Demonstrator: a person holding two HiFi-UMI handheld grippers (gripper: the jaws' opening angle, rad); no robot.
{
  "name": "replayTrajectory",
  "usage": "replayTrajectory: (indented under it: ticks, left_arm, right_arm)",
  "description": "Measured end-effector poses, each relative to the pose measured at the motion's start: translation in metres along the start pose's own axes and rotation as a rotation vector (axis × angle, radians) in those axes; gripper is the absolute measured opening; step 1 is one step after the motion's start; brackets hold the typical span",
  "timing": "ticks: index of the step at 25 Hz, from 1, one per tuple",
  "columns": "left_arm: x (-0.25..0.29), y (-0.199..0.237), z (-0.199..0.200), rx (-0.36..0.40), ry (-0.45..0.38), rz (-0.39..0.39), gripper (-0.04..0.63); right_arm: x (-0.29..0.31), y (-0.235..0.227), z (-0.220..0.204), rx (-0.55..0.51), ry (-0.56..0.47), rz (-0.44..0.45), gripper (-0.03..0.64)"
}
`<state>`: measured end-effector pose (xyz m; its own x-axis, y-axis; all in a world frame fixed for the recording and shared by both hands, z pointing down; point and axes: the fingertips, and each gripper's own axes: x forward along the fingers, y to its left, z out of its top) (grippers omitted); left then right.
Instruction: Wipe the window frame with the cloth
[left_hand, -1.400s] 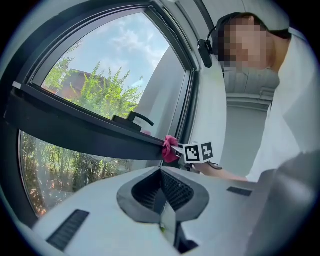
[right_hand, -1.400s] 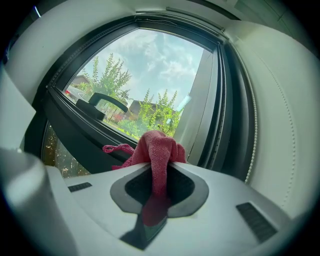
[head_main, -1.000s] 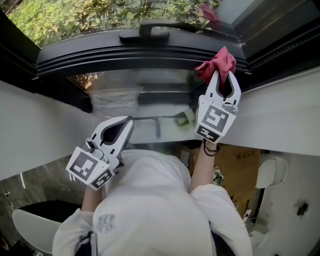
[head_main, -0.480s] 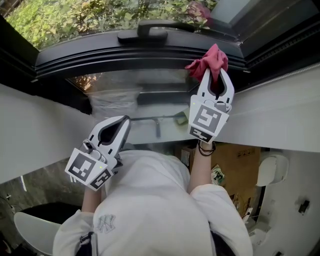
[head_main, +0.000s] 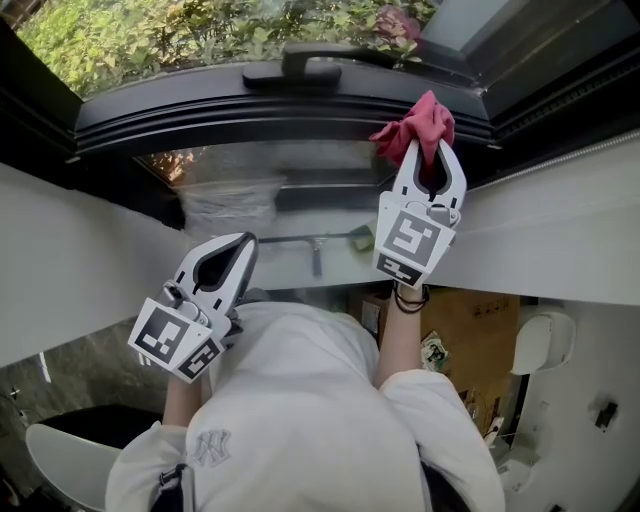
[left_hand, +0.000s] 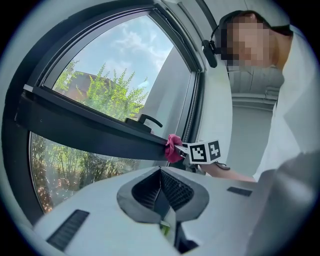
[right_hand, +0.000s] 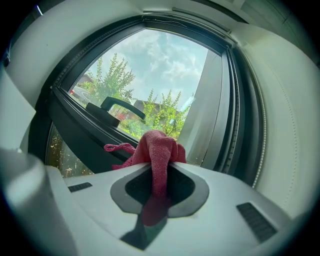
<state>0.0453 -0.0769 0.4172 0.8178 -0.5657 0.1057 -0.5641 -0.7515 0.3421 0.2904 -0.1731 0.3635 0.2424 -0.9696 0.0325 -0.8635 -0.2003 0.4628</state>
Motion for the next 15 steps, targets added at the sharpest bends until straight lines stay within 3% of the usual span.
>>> replayTrajectory:
  ticks: [15]
  left_arm:
    - [-0.019, 0.016, 0.011, 0.002, 0.011, -0.006, 0.011]
  right_arm:
    - [-0.001, 0.016, 0.007, 0.033, 0.04, -0.029, 0.052]
